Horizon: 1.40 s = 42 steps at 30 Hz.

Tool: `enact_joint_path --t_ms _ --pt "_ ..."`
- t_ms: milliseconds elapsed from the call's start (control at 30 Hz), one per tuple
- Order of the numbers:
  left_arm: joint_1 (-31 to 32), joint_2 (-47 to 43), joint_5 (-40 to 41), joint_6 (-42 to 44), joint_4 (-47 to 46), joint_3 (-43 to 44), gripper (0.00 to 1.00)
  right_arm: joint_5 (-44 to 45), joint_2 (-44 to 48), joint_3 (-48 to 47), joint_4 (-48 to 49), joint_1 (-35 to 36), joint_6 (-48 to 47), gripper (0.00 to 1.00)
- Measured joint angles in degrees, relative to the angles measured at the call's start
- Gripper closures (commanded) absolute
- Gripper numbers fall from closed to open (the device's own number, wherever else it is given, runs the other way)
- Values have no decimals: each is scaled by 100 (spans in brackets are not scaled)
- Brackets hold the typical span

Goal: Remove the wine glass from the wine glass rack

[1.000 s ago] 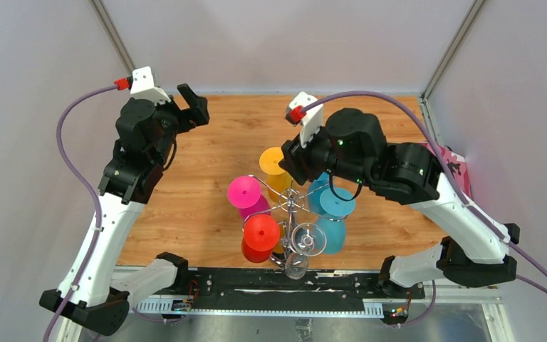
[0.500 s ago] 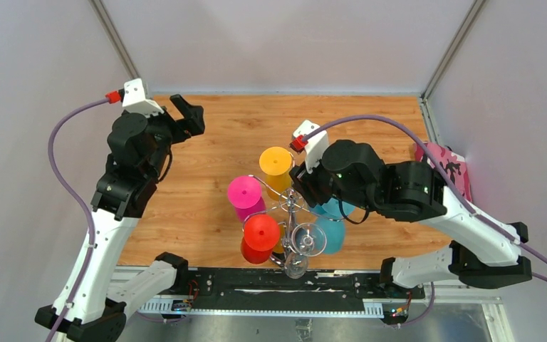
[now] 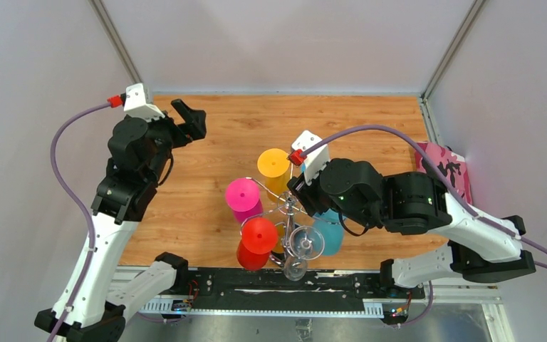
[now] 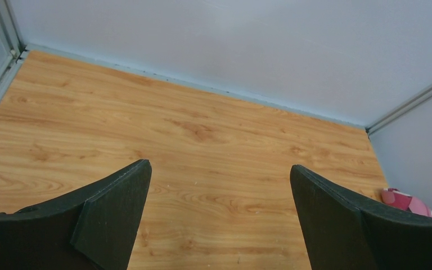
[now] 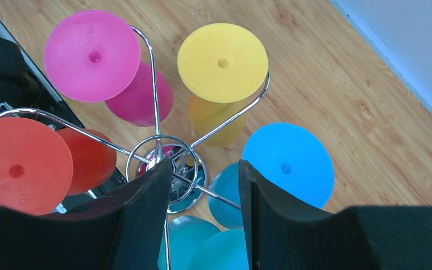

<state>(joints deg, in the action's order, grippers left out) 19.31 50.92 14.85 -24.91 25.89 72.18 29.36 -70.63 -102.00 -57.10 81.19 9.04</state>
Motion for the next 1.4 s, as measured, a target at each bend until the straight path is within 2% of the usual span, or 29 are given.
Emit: enact_joint_path --t_ms 167,433,700,1100,1233,1400 --pt "0 -70 -79 -20 -11 -87 0 330 22 -44 9 125 11 47" --pt "0 -107 -116 -22 -22 -192 0 382 22 -74 11 168 13 47" --pt "0 -181 -109 -22 -15 -280 0 310 -68 66 83 168 17 52" --pt "0 -315 -9 -20 -7 -463 0 151 -87 520 417 168 55 78" --pt "0 -315 2 -22 -4 -538 0 109 -87 599 570 168 57 100" --pt "0 -337 57 -20 0 -555 0 68 -76 645 702 168 105 100"
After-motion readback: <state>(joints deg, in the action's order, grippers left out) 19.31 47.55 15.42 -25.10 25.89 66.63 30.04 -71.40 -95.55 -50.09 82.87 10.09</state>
